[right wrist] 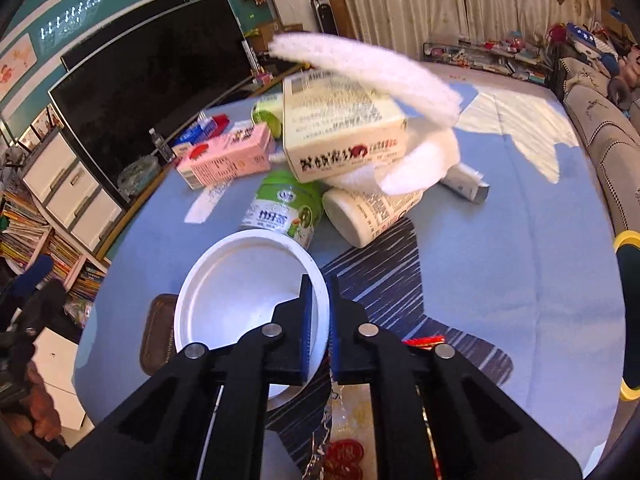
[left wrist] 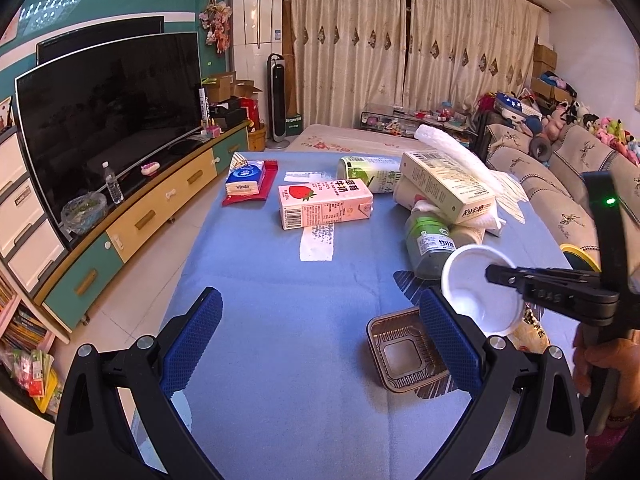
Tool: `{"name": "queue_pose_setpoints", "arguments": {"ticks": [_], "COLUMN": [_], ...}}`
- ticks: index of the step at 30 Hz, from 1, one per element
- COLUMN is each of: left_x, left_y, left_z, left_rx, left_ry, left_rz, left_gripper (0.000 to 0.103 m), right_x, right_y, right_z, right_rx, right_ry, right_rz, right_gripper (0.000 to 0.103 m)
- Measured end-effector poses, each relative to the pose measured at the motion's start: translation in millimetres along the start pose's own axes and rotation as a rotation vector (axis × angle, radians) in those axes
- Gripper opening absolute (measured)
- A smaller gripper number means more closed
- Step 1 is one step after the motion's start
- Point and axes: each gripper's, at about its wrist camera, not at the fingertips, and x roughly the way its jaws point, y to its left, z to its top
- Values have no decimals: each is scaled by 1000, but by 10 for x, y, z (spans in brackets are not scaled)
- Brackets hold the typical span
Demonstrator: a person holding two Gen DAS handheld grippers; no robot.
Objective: Collect trash
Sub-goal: 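Carry the white bowl to the yellow bin and release it with the right gripper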
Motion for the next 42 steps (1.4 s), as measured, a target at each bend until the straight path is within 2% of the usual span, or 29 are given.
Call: {"name": "queue_pose_setpoints", "arguments": {"ticks": [5,7,10,14,16,17,21,23,26,29,31,33,34,35,40,42], "left_x": [-21,-36,-61,-42,-32,-15,27,38,80,152,204,256,276,291,370,418], "left_y": [-93,-145,-241,-405,-500,-576,-843,-959,-1182,-1358,-1463,-1569,-1611,-1665,-1803,-1853], "left_z": [23,19,16,55,62,66,49,29,-14,-60,-100,-150,-176,-197,-244,-258], "left_rx": [10,16,42,63,73,85,136,158,204,232,244,263,270,280,300,295], "left_ry": [-10,-11,-14,-8,-6,-2,16,25,44,70,89,108,115,122,153,177], "left_rz": [1,-10,-19,-37,-48,-56,-80,-95,-122,-147,-167,-190,-200,-209,-238,-253], "left_gripper": [97,97,97,97,97,97,97,97,97,97,97,97,97,97,97,97], "right_x": [-547,-803,-1202,-1557,-1491,-1375,-799,-487,-114,143,223,277,249,236,-32,-228], "right_y": [-129,-277,-744,-1825,-2340,-2602,-3371,-3584,-3742,-3832,-3862,-3907,-3911,-3909,-3812,-3673], "right_z": [-12,-15,-40,-94,-138,-162,-273,-304,-345,-367,-434,-477,-476,-488,-496,-499], "right_rx": [17,25,77,262,340,371,451,447,430,418,419,431,434,429,427,399], "right_ry": [-90,-130,-201,-248,-198,-144,63,168,283,356,379,398,397,391,311,255], "right_rz": [48,35,-52,-289,-407,-464,-538,-567,-592,-610,-612,-606,-607,-617,-632,-649], "right_gripper": [7,7,7,7,7,7,7,7,7,7,7,13,20,23,25,33]}}
